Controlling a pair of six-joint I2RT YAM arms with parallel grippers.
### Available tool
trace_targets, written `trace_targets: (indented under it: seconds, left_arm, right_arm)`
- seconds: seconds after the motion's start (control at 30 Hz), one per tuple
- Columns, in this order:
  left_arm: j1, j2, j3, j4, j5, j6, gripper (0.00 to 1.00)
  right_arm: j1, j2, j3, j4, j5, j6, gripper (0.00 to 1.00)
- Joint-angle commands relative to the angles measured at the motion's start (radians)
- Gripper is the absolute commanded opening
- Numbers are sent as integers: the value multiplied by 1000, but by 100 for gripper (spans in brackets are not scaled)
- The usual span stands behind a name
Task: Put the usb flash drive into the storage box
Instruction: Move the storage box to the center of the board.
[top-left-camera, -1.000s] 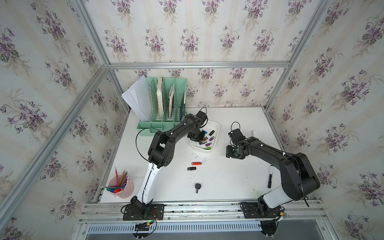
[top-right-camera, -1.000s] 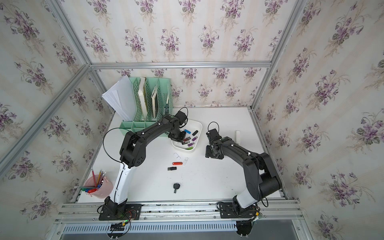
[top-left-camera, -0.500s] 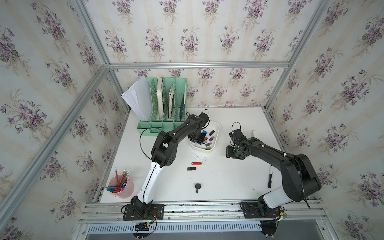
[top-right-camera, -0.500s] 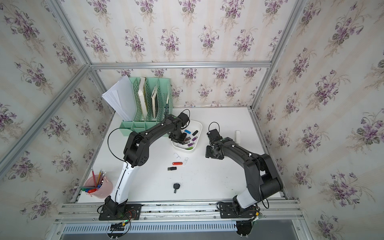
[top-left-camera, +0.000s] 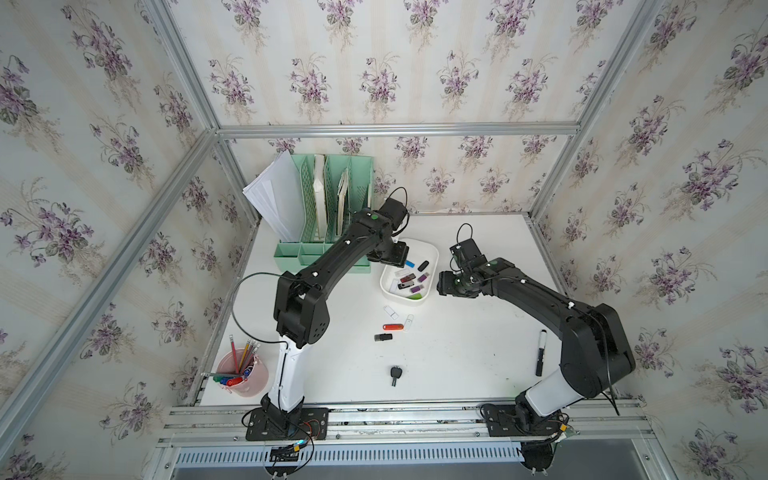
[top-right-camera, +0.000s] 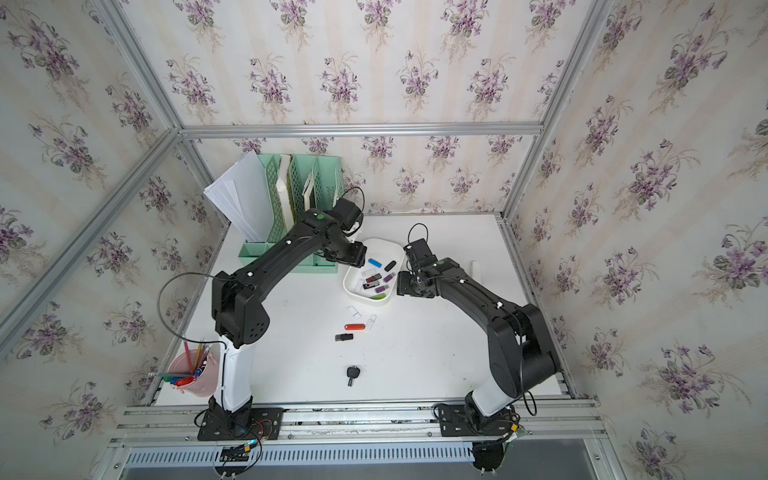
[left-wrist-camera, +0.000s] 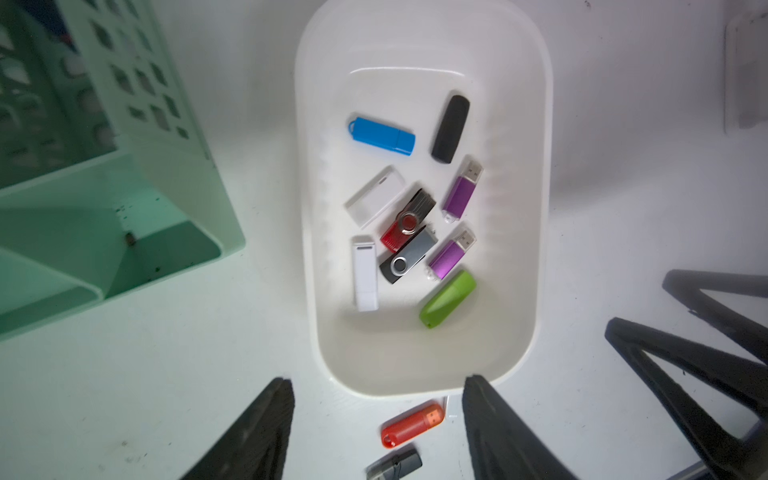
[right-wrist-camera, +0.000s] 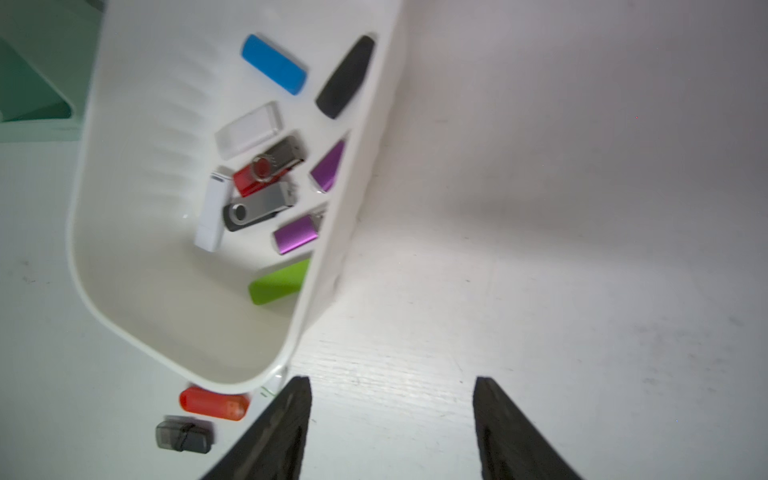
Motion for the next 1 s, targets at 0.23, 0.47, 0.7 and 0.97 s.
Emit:
trace_targets:
  seconds: [0.23,0.47,0.7,0.97]
  left_arm:
    - [114,-313,-439,59,-22,-17,73]
    - [158,-419,-597,91,-19,-19,74]
    - [166,-431,-628,106,-2,-20,74]
    - [166,-428,-635,118,14,-25,74]
  right_arm:
    - [154,228,278,-4,-107,11,67]
    - [172,316,263,-35,-129,52,67]
    - [167,228,103,-95,-37,91,68]
    - [91,115,-42,-141,38,97,69]
